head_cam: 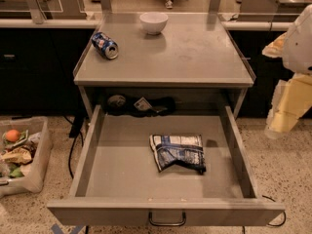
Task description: Pick blue chip bag from top drawer and place on counter
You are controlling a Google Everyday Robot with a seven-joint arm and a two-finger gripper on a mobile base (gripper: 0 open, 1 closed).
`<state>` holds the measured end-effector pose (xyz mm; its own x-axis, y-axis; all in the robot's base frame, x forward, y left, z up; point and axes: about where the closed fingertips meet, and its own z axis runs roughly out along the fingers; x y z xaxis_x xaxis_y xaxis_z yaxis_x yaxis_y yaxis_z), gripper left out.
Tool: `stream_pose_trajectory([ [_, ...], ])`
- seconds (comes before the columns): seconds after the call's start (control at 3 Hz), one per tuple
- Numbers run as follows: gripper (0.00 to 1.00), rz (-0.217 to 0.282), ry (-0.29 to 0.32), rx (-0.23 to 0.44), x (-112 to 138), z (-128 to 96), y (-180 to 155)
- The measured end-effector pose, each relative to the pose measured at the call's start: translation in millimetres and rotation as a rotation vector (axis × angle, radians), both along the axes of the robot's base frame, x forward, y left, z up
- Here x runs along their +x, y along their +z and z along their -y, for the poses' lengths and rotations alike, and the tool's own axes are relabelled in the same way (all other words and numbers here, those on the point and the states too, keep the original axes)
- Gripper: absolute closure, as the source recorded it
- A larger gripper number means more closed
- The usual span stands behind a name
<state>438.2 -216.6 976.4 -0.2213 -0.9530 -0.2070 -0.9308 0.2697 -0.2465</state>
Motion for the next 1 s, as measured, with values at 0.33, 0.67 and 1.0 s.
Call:
stream_pose_trajectory([
  [0.33,0.00,0.006,0.001,0.002,0.3,-1.2,-0.3],
  [0.67,0.00,-0.009,0.002,0.023,3.0,-8.8,-30.8],
  [1.0,0.00,-0.073,-0.018,0.061,8.0,-19.4,-84.8],
])
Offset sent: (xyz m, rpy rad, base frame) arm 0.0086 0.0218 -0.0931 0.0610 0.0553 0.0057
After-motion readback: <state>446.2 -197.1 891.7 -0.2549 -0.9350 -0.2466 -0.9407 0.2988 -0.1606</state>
